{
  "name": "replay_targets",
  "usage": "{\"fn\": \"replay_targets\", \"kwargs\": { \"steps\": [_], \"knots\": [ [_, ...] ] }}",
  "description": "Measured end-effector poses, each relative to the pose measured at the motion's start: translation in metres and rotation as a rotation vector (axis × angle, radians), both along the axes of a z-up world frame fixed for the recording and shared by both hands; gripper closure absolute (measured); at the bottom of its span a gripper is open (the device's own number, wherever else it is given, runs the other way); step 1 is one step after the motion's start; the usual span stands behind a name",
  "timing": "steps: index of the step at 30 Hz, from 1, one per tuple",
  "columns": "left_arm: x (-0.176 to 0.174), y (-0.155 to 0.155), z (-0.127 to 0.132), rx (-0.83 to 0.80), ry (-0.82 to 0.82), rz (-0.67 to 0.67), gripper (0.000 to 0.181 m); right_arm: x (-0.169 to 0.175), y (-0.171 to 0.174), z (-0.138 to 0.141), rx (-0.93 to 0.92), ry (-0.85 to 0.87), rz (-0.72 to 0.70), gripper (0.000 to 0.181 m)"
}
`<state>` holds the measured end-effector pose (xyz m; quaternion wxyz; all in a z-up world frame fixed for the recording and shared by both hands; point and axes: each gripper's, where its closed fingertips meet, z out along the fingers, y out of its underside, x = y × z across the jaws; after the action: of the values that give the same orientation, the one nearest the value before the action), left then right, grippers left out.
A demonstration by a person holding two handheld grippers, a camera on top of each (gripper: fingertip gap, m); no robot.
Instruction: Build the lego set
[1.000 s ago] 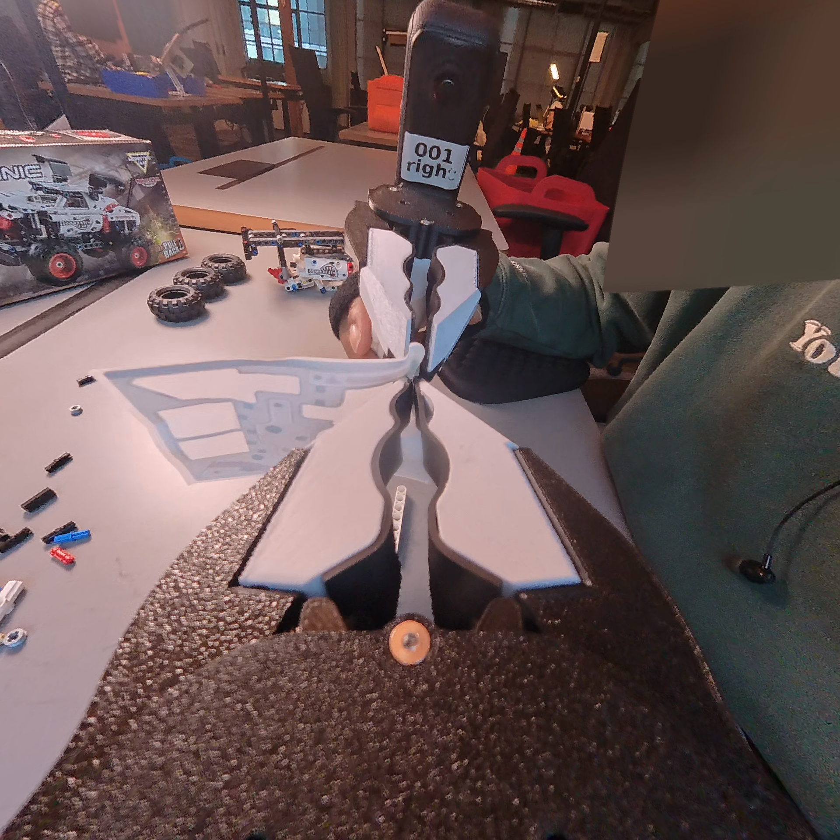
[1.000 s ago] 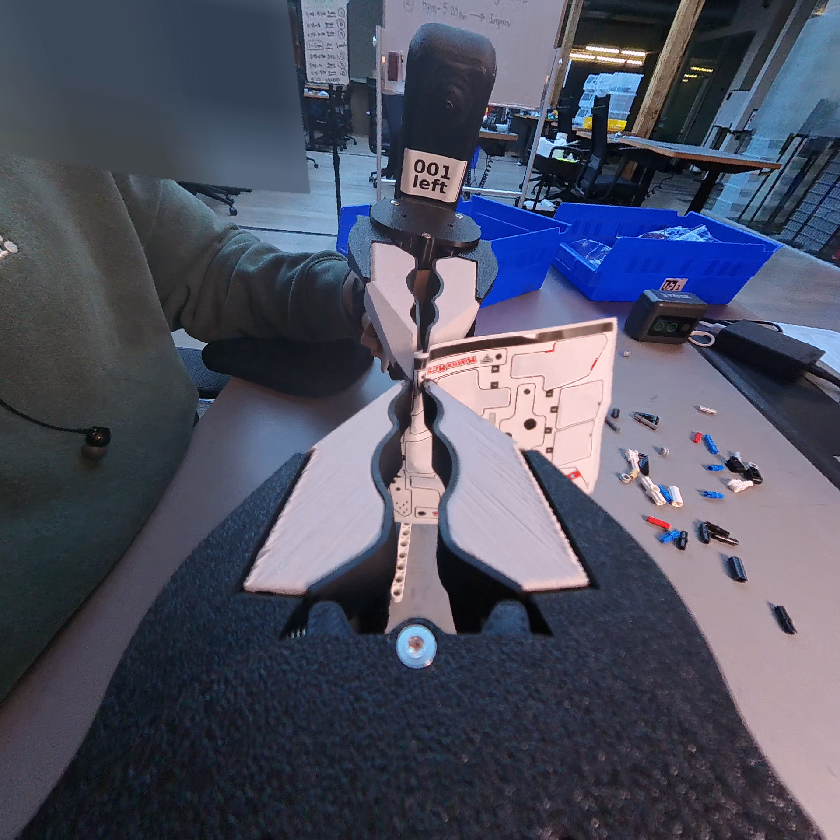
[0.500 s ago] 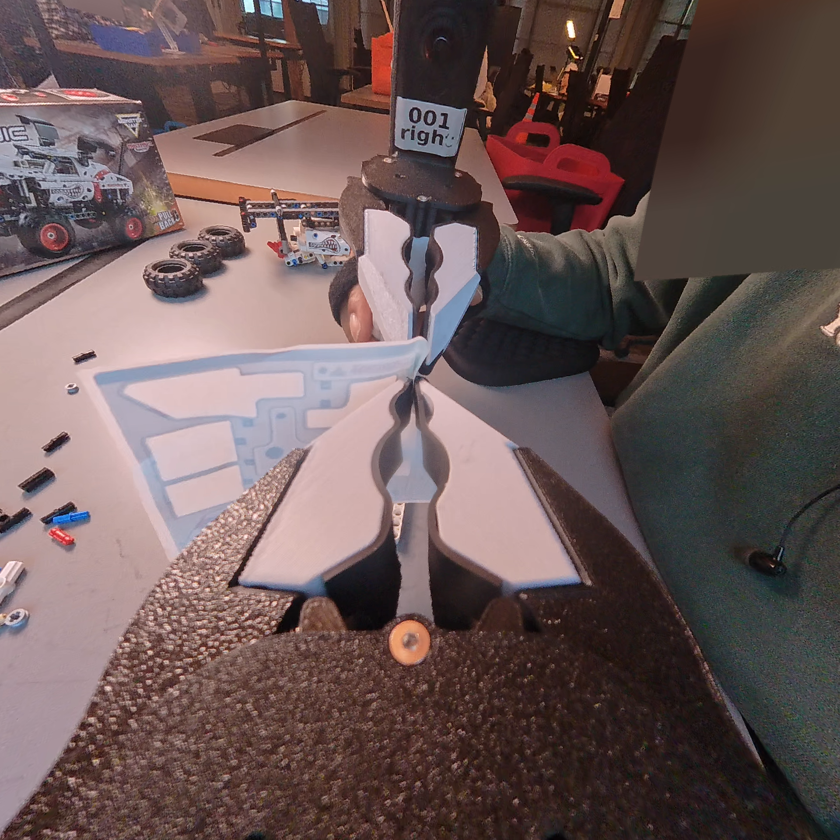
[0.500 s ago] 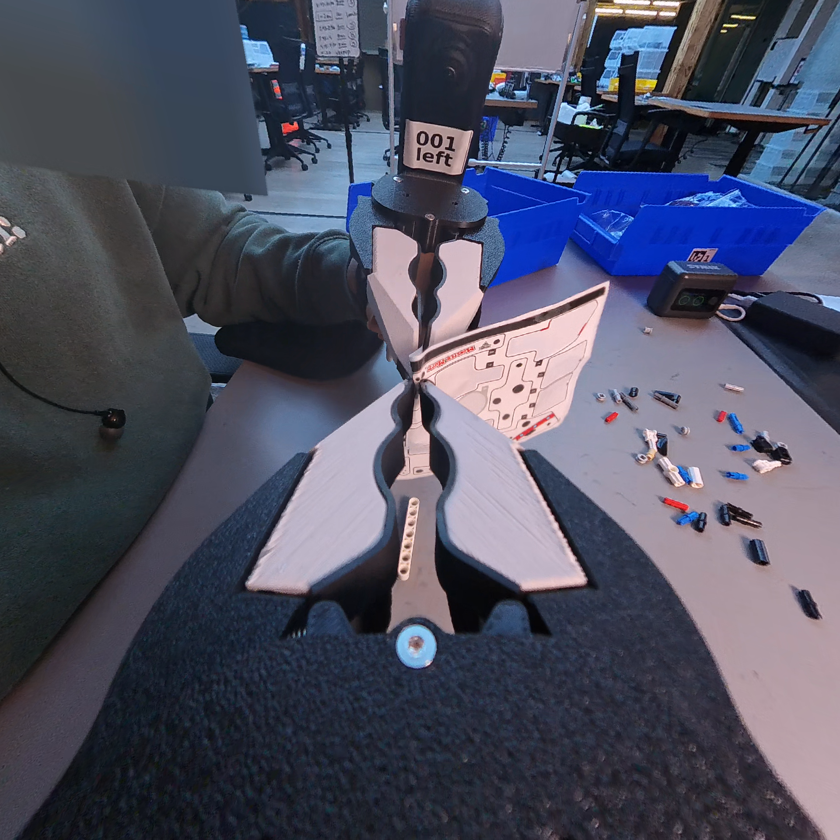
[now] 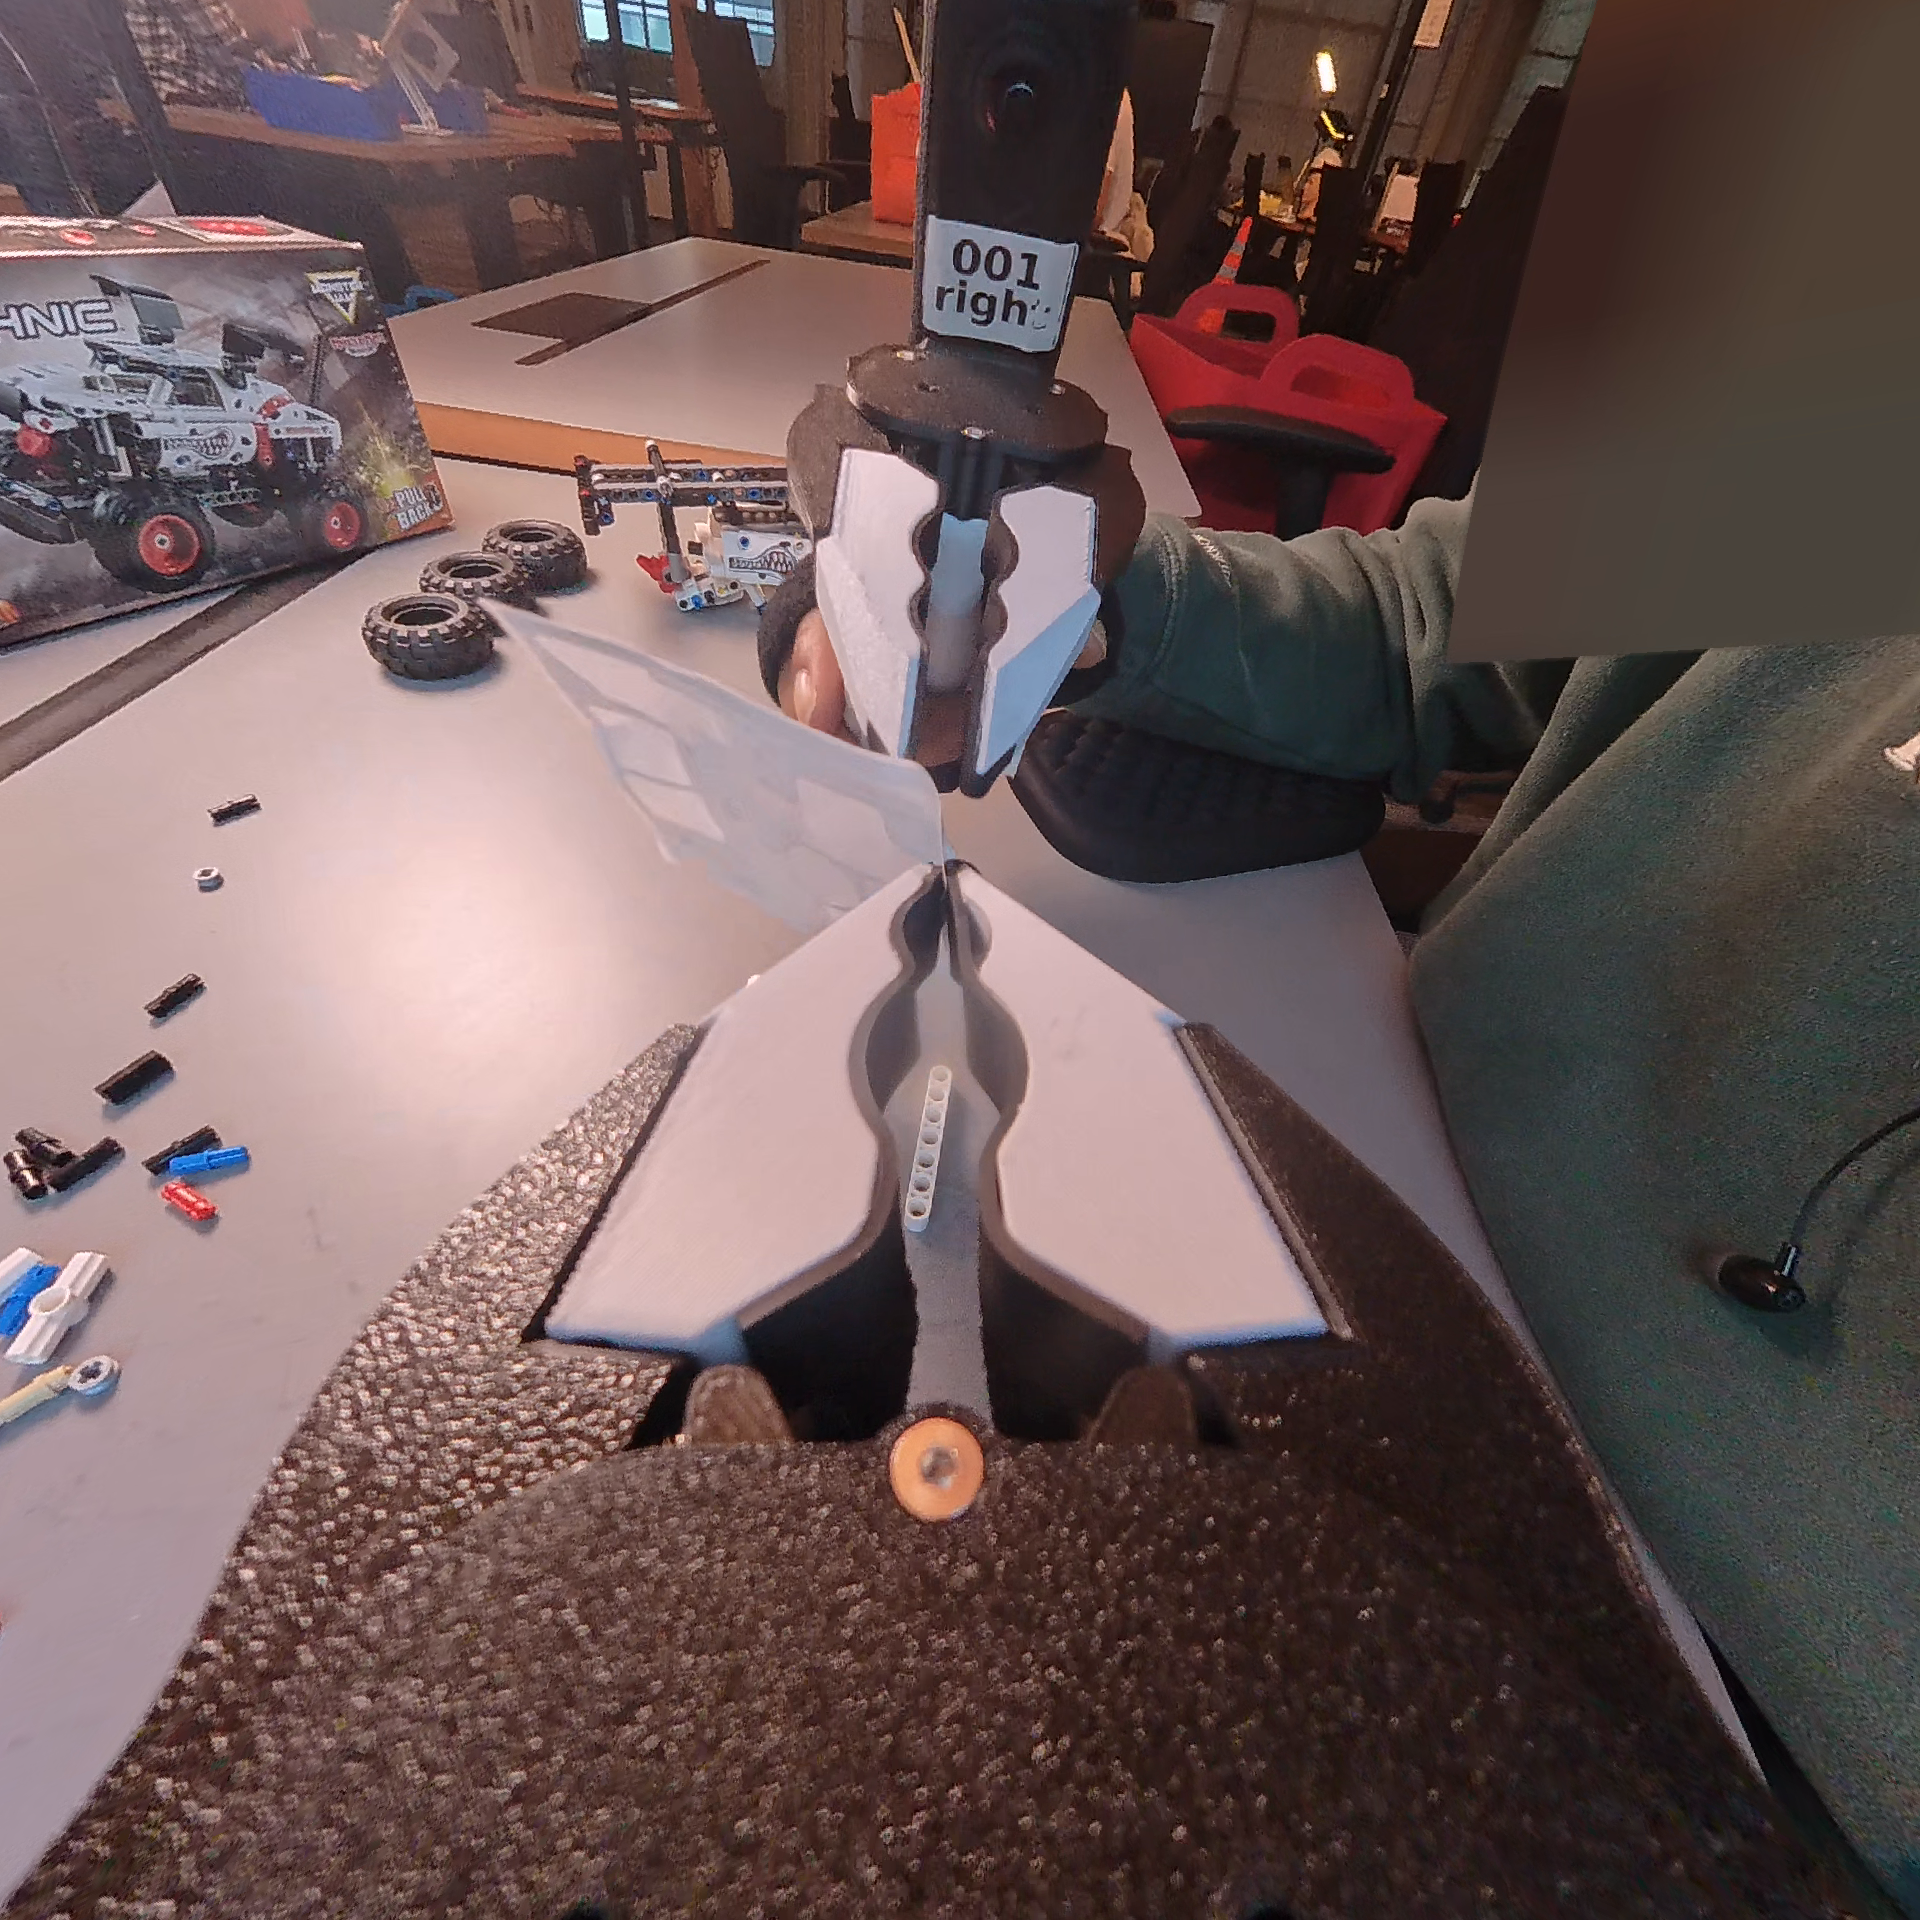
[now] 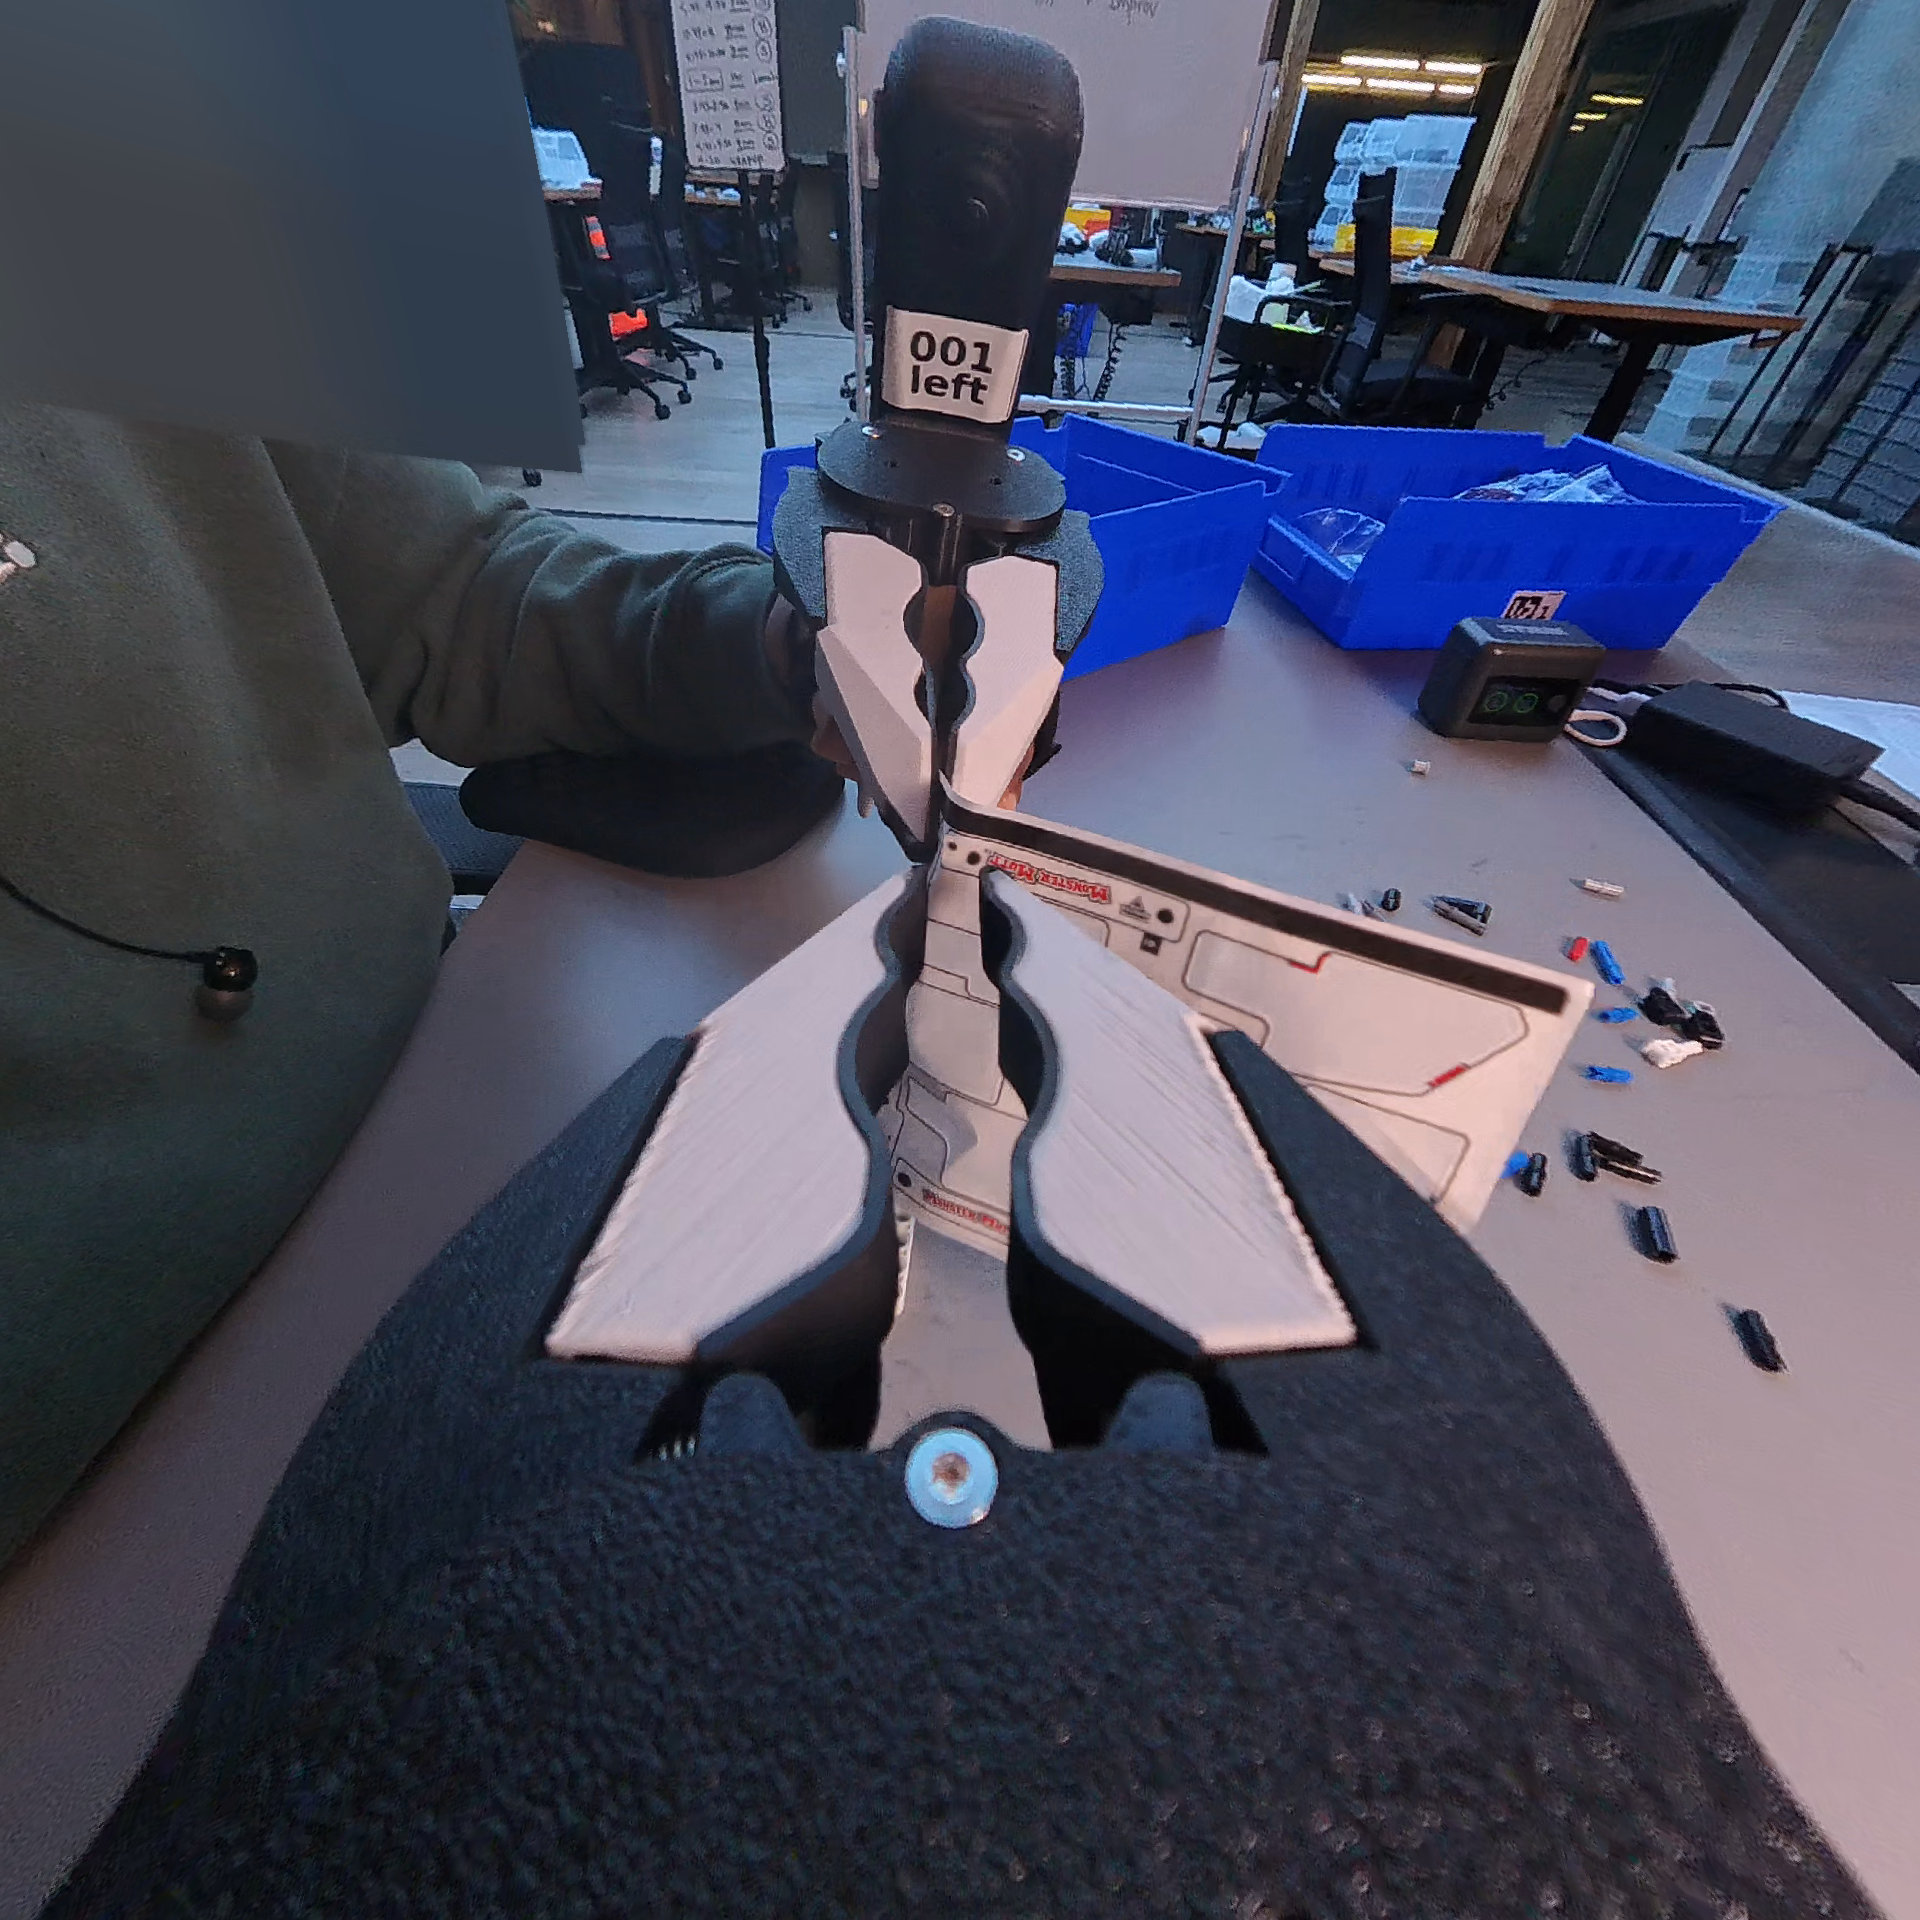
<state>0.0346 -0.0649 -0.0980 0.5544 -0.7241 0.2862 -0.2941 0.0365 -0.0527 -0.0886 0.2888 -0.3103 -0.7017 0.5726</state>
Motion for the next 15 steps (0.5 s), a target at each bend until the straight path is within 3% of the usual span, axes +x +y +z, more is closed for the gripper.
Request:
{"fn": "replay_targets", "kwargs": {
  "steps": [5,10,15],
  "knots": [
    [-0.001,0.0,0.0,0.005,0.001,0.004,0.181,-0.001,0.004,0.001,0.004,0.016,-0.02,0.181],
    [-0.001,0.001,0.0,0.01,0.007,0.01,0.181,-0.008,-0.002,-0.004,0.059,0.013,-0.048,0.157],
    [0.002,0.001,-0.002,0.014,0.029,0.005,0.181,-0.011,-0.011,-0.007,0.065,0.014,-0.041,0.161]
  ]
}}
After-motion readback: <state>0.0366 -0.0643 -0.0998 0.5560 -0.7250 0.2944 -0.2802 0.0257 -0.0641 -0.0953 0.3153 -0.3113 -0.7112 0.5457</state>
